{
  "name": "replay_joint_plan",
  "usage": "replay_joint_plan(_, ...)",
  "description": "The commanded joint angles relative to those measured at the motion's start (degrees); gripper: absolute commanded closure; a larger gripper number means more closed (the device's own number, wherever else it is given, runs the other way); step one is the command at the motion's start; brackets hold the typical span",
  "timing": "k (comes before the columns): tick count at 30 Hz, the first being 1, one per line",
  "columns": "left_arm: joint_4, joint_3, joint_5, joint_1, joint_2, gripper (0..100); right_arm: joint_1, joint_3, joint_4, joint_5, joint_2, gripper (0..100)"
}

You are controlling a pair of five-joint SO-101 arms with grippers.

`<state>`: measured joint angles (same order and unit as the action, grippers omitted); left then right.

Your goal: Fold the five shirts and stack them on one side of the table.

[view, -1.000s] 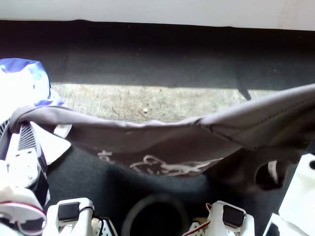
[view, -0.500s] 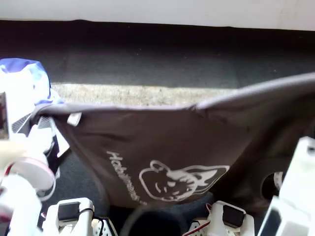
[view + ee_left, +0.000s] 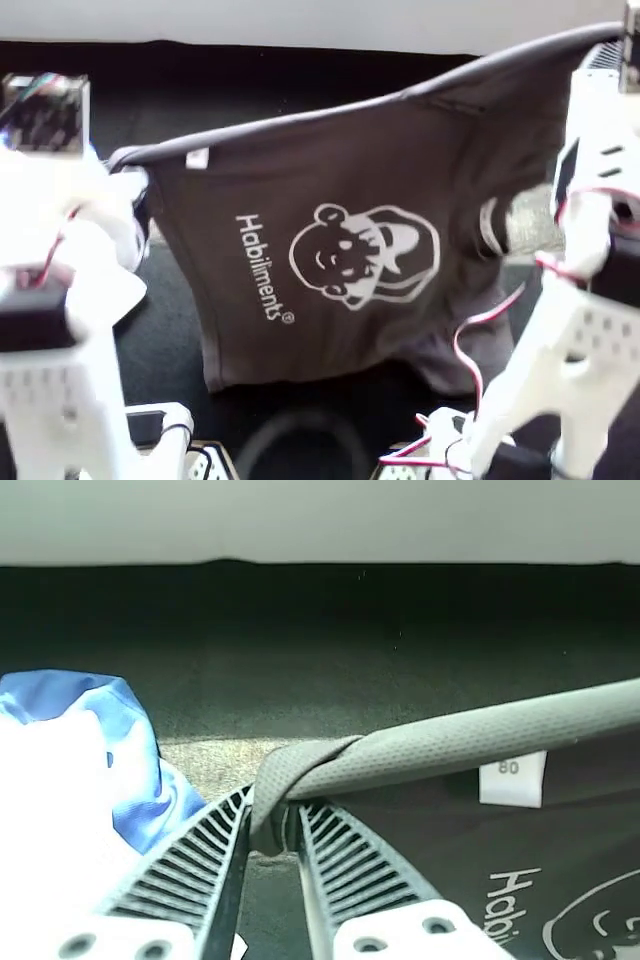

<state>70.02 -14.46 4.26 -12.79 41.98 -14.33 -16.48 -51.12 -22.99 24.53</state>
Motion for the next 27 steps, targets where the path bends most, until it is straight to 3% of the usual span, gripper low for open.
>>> replay_joint_plan(1, -2.1, 7.3, -0.3, 0.9, -13.1, 99, 0.2, -0.4, 4.8, 0.4, -5.8, 99.3)
replay_joint_plan(6, -0.6, 25.6, -0.3, 0.9, -30.8, 99, 1.1, -0.5, 10.2, 0.4, -13.6, 99.3)
replay_joint_plan(15, 15.2, 59.4, 2.2, 0.9, -58.9, 99, 4.6, 0.1, 12.4, 0.4, -19.7, 99.3)
replay_joint_plan(20, 20.9, 67.5, 4.2, 0.9, -71.9, 99, 6.5, 1.5, 9.5, 0.4, -25.6, 99.3)
replay_joint_plan(27, 22.8, 74.2, 4.0, 0.9, -83.6, 99, 7.0, 1.4, 7.3, 0.4, -36.5, 99.3)
